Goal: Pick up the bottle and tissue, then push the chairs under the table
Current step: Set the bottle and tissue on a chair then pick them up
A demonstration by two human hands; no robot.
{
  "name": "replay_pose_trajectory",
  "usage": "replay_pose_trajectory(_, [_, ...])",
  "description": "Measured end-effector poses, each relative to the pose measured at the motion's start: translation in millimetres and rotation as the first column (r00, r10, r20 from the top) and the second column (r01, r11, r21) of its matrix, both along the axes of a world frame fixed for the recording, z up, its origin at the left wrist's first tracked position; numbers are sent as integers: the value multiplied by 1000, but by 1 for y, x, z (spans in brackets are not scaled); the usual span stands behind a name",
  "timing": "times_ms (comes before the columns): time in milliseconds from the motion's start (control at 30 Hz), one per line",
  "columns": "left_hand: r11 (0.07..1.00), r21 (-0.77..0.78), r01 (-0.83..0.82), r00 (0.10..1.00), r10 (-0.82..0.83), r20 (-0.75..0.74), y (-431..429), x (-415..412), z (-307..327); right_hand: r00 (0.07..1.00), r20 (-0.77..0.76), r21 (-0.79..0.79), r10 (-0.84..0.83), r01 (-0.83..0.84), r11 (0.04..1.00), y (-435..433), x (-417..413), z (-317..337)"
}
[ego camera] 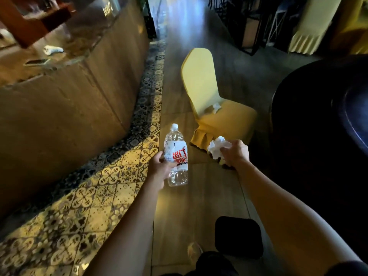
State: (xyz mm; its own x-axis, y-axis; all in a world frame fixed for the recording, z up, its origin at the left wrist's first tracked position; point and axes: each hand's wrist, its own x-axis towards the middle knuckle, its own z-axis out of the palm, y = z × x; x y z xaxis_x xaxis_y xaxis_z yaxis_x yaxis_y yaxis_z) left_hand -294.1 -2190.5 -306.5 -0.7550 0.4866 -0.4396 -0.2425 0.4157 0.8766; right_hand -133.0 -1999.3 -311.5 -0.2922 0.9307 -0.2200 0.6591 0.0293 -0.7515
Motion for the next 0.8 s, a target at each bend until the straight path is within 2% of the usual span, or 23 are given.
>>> replay_pose_trajectory(200, [998,-21,61,998,-61,6,83,-58,0,1000,19,-17,19,-18,1000,72,-54,4])
replay_pose_trajectory(533, [983,-51,177,984,-176,32,254,-181,-29,994,45,-40,-100,102,994,215,-140,-38])
replay_pose_trajectory(633, [975,-70,209,978,-207,34,316,-226,-37,989,117,17,-85,84,996,263,-170,-50])
replay_pose_trajectory(800, [936,-124,329,944,-327,35,409,-281,-51,978,189,7,-89,90,996,329,-211,-65])
